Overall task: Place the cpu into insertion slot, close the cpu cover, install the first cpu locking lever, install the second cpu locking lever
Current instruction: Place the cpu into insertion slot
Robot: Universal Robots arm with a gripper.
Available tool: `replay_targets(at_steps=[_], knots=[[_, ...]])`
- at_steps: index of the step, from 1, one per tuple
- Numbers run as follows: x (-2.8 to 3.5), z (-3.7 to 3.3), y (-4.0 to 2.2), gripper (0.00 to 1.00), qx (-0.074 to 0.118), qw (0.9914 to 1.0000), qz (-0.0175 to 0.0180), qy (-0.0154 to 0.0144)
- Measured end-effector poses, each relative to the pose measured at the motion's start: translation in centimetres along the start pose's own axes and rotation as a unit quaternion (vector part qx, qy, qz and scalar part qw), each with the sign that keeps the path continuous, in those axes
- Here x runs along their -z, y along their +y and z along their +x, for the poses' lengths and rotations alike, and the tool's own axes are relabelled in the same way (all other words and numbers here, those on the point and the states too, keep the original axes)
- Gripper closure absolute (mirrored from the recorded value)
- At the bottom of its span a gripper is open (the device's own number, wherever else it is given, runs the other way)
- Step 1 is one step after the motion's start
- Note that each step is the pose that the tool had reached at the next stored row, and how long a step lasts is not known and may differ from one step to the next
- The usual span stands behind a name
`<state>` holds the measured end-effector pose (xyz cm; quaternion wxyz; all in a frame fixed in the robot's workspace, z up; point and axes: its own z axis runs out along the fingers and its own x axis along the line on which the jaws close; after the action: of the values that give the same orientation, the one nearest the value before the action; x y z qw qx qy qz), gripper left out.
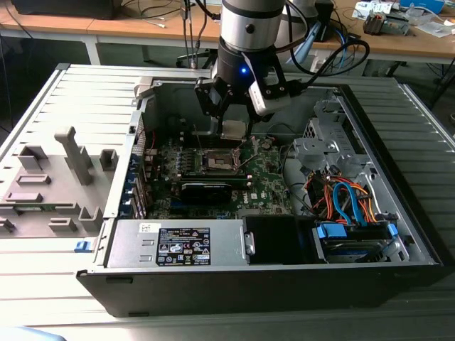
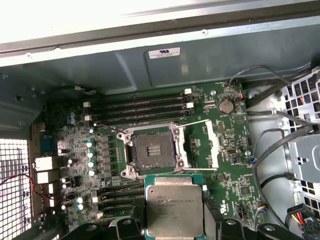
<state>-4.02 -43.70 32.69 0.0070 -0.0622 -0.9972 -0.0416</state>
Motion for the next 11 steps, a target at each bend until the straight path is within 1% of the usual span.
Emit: replay_targets(at_steps=[11], knots=[[0.00,0.00,0.00,0.45,-0.006,0.99998,-0.0001,-0.0005]])
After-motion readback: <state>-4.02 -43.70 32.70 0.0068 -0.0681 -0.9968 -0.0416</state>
